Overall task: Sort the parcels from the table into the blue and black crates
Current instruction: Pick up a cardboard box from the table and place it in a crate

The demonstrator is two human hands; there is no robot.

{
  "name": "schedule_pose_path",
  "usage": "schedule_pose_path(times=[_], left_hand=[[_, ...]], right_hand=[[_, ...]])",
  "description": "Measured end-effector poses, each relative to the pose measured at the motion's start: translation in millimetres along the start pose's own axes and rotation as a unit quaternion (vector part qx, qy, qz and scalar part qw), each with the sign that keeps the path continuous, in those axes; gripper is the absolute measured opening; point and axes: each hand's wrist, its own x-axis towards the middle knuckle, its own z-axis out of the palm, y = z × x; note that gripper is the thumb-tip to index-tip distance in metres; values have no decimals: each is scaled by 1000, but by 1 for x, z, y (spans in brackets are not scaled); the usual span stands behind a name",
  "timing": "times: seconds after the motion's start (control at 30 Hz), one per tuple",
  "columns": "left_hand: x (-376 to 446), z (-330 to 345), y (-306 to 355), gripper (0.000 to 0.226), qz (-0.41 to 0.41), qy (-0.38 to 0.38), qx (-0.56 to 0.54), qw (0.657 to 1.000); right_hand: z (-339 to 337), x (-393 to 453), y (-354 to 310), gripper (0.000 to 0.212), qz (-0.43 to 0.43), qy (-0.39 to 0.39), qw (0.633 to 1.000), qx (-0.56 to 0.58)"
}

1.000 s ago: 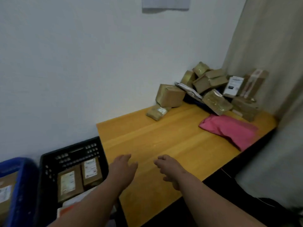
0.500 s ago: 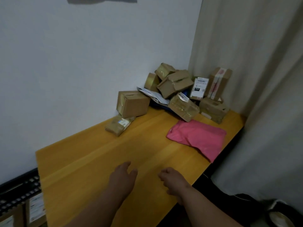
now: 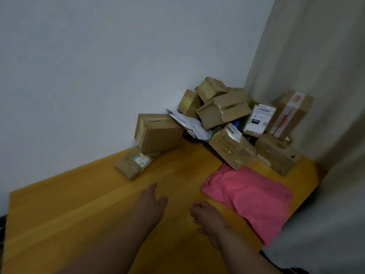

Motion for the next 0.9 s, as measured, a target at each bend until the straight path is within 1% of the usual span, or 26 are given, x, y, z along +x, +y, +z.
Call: schedule_pose_path(times=[0.1, 0.2, 0.27, 0.37, 0.47, 0.57, 0.63, 0.67, 0.73, 0.77, 0.8, 0.83, 0.87, 0.9], left_hand=[[28, -4, 8, 64, -33, 46, -11, 998], [56, -8, 20, 64, -51, 88, -28, 994], [71, -10, 31, 64, -65, 105, -51, 991], [92, -8, 47, 61, -70, 136, -77, 985], [107, -5, 67, 59, -63, 152, -68, 984], [120, 2, 100, 60, -34, 150, -62, 986], [129, 6, 127, 60, -13, 148, -63, 987], [133, 9, 139, 60, 1, 147, -67, 987], [140, 16, 161, 58, 31, 146, -69, 986], [142, 19, 171, 59, 45, 143, -61, 987], [145, 23, 180, 60, 58, 136, -53, 988], [147, 27, 189, 62, 70, 125, -46, 989], [151, 30, 198, 63, 81, 114, -41, 989], [154, 33, 208, 62, 94, 106, -39, 989]], right_hand=[[-4, 42, -16, 24, -12, -30, 999, -29], [-12, 82, -38, 27, -16, -76, 997, -28], [-19, 105, -56, 27, -24, -89, 995, -36], [-27, 133, -85, 26, -70, -65, 994, -47], [-32, 147, -118, 18, -128, -31, 991, -18], [-45, 152, -151, 14, -219, 22, 975, 30], [-63, 154, -173, 17, -266, 77, 958, 68], [-75, 156, -184, 20, -279, 115, 949, 88], [-106, 163, -202, 24, -296, 217, 920, 137], [-122, 168, -209, 28, -290, 268, 905, 161], [-138, 175, -213, 35, -266, 308, 896, 177], [-153, 182, -215, 46, -225, 332, 897, 184], [-166, 190, -217, 60, -180, 336, 904, 194], [-177, 197, -217, 72, -146, 324, 911, 209]])
